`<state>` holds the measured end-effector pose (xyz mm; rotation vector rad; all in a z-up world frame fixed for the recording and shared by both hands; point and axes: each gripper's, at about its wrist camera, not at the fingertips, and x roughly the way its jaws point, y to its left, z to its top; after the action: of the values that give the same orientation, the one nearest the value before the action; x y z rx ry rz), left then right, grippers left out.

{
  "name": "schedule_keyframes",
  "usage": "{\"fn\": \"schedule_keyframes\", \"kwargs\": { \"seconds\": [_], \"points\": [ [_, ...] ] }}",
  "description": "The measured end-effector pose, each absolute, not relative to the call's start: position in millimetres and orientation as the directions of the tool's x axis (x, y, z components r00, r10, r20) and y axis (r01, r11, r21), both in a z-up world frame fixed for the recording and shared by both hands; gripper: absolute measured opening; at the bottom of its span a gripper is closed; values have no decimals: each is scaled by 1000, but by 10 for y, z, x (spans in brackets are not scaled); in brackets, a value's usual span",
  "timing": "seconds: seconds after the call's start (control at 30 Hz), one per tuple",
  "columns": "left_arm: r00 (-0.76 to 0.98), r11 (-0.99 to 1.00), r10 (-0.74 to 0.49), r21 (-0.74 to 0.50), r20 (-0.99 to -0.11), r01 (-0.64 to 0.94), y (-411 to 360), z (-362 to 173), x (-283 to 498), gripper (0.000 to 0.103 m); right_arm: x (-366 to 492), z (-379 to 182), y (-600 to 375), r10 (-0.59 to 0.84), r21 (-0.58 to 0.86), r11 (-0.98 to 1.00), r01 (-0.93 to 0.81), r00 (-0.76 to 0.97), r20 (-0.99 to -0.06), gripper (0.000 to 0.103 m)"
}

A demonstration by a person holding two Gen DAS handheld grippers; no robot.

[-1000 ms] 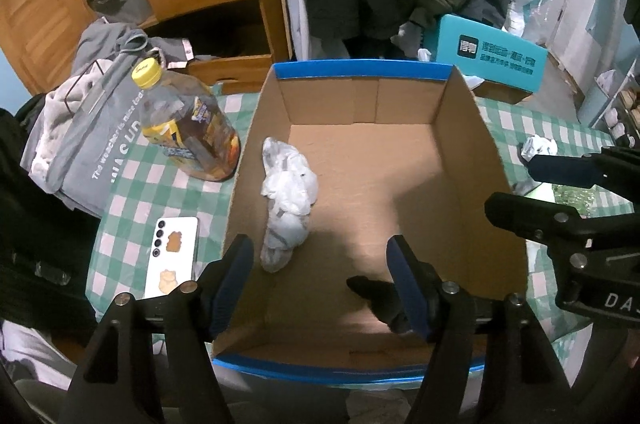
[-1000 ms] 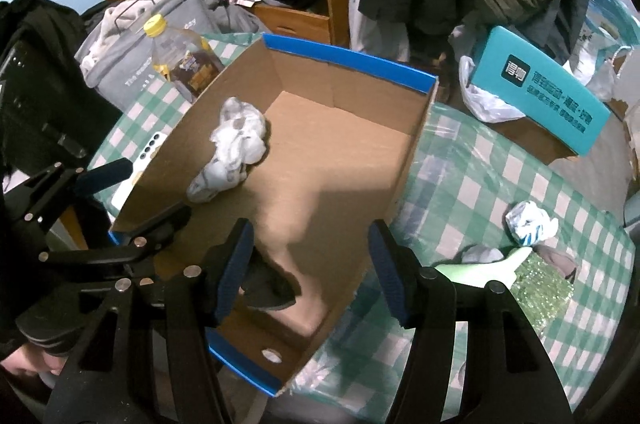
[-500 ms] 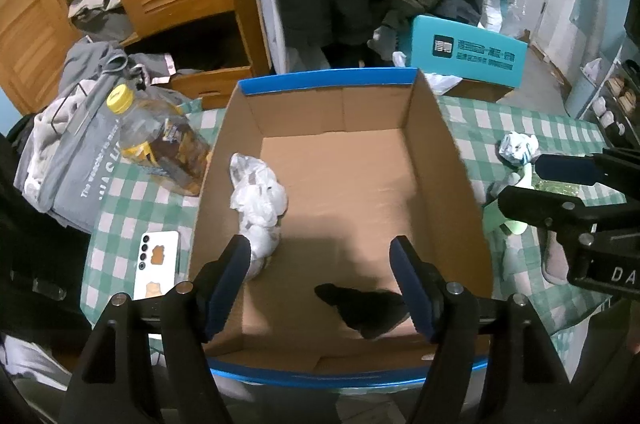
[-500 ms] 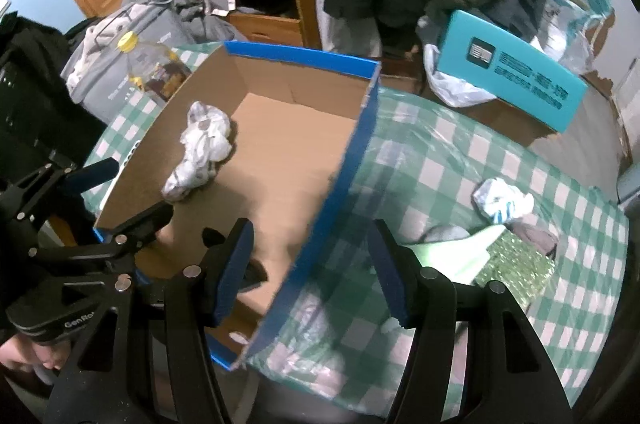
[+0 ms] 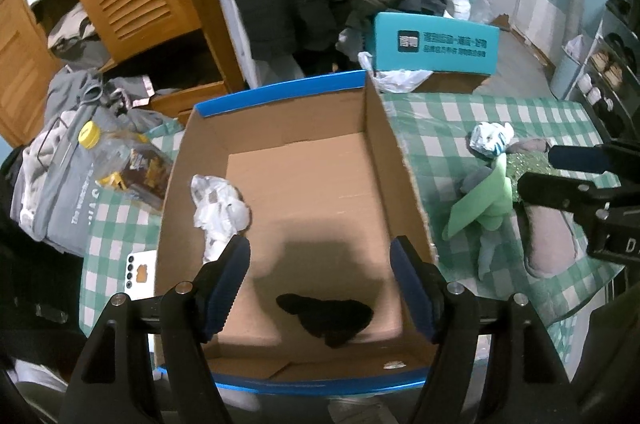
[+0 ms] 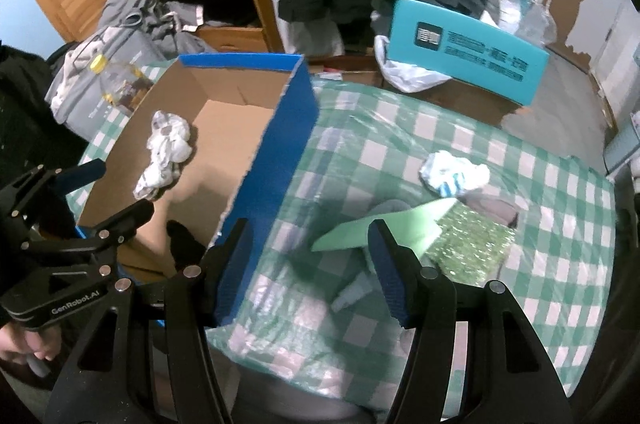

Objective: Organize soft objects
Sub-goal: 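Move both open tools back from the box to the pile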

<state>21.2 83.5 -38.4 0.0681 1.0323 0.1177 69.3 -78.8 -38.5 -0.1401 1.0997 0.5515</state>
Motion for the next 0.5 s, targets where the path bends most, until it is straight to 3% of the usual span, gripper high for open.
{"fn": "schedule_keyframes", "kwargs": {
  "seconds": [0.5],
  "points": [
    [507,990,105,140,-855,32,318,-408,347,75,730,-433,-1394,327,169,899,-405,363,-873,65]
  ]
}}
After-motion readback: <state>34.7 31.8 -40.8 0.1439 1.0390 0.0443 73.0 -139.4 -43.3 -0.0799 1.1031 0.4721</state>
